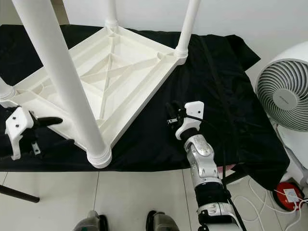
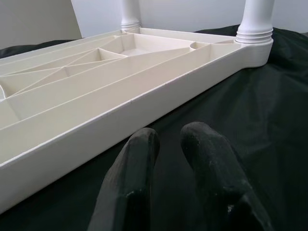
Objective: Building children table
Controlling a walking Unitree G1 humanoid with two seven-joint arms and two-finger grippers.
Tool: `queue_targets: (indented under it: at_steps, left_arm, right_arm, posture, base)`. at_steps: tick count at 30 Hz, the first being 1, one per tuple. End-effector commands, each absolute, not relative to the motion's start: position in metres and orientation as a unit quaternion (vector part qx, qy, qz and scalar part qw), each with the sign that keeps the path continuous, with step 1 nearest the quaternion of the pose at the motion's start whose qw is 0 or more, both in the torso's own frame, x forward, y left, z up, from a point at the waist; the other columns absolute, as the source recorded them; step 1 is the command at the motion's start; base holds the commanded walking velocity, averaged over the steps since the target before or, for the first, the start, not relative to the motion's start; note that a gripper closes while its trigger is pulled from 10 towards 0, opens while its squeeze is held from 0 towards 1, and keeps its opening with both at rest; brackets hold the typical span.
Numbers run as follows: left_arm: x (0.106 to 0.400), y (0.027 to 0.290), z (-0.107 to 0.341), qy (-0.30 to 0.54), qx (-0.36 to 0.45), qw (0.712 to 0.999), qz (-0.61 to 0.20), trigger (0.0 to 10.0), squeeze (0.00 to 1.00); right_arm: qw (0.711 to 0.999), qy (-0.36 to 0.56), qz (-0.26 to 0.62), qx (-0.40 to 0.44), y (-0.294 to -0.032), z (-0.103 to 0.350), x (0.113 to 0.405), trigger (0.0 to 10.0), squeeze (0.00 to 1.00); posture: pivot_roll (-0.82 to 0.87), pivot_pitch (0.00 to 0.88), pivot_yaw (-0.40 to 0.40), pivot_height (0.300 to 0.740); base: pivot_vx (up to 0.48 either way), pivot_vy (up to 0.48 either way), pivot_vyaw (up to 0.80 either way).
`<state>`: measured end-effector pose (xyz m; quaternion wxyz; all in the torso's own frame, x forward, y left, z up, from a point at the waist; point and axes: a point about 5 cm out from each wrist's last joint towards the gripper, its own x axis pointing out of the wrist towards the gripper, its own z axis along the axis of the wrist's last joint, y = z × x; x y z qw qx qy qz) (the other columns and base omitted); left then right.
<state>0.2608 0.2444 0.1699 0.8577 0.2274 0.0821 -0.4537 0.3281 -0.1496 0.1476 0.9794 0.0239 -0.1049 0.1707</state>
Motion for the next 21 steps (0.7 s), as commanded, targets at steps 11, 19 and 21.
queue_targets:
  at_steps: [11,19,21]
  left_arm:
    - [0.275,0.239,0.160,0.092,0.284,0.816,-0.495,10.0,0.00]
    - [0.296,0.238,0.164,0.098,0.320,0.801,-0.497,10.0,0.00]
    - [0.300,0.236,0.163,0.102,0.328,0.795,-0.501,10.0,0.00]
  right_arm:
    - [0.981,-0.100,0.164,0.022,-0.152,0.146,0.326,10.0,0.00]
    - [0.982,-0.102,0.160,0.024,-0.151,0.146,0.324,10.0,0.00]
    - [0.981,-0.103,0.160,0.025,-0.151,0.147,0.324,10.0,0.00]
  posture:
    - [0.01,0.154,-0.001,0.740]
    - [0.00,0.148,0.010,0.740]
    - [0.00,0.148,0.010,0.740]
  base:
    - [0.000,0.000,0.00]
    - [0.000,0.000,0.00]
    - [0.000,0.000,0.00]
